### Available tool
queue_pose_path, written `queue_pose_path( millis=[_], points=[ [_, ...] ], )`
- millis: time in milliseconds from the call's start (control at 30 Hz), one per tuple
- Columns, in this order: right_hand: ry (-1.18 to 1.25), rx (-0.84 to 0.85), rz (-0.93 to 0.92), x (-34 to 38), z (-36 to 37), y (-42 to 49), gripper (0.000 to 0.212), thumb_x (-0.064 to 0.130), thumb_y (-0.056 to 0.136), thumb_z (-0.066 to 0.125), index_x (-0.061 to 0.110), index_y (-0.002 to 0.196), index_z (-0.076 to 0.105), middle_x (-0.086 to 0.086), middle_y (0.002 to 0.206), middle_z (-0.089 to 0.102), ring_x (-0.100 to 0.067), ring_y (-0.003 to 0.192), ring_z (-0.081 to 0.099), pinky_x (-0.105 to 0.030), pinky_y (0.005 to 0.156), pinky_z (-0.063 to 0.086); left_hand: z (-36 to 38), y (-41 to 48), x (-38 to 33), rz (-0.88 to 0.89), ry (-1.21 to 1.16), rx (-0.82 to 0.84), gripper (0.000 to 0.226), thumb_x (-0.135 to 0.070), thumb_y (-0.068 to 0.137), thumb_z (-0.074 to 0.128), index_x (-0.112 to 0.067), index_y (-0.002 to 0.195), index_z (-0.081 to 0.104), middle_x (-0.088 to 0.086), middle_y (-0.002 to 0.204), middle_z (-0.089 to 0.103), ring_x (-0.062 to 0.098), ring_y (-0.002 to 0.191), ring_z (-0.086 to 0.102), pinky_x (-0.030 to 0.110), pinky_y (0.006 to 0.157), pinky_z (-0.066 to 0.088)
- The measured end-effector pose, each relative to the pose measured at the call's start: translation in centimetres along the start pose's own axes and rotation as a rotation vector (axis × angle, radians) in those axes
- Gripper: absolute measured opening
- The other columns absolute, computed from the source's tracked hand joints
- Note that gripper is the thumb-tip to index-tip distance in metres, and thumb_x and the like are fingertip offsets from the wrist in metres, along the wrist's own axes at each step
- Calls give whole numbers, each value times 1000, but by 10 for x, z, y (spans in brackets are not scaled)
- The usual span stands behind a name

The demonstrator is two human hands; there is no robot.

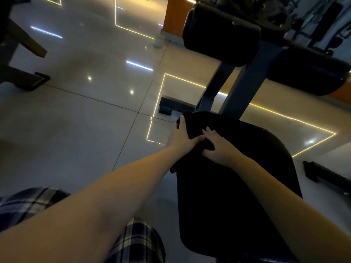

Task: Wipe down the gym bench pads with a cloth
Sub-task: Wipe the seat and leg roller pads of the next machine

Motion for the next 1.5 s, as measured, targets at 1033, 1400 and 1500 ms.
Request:
queue_pose_path(
  millis=[1033,1400,1500],
  points=[
    [-27,111,-34,5,-7,18,113,24,78,79,24,154,-5,10,160,-14,-13,147,-11,-49,121,3,45,-126,33,59,-820,-110,49,-18,100,46,-34,144,33,-12,124,58,0,111,59,21,91,50],
    [-47,156,-12,11,-10,20,112,15,77,77,25,154,-5,9,161,-13,-14,148,-11,-46,121,0,10,-38,16,50,-567,-128,55,-28,100,47,-18,150,25,-1,128,53,18,117,55,27,92,48],
    [-17,177,-18,10,-13,20,114,14,75,79,24,154,-3,10,161,-13,-12,147,-10,-37,119,1,4,-25,19,51,-552,-91,61,-30,100,47,-19,152,19,1,131,50,18,114,55,22,86,48]
  ],
)
Point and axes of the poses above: each hand's wrist, its own y-axis towards the middle knuckle, its own z-axis out of the palm, x = y × z, the point moved 2 cm from there along y, towards the middle knuckle
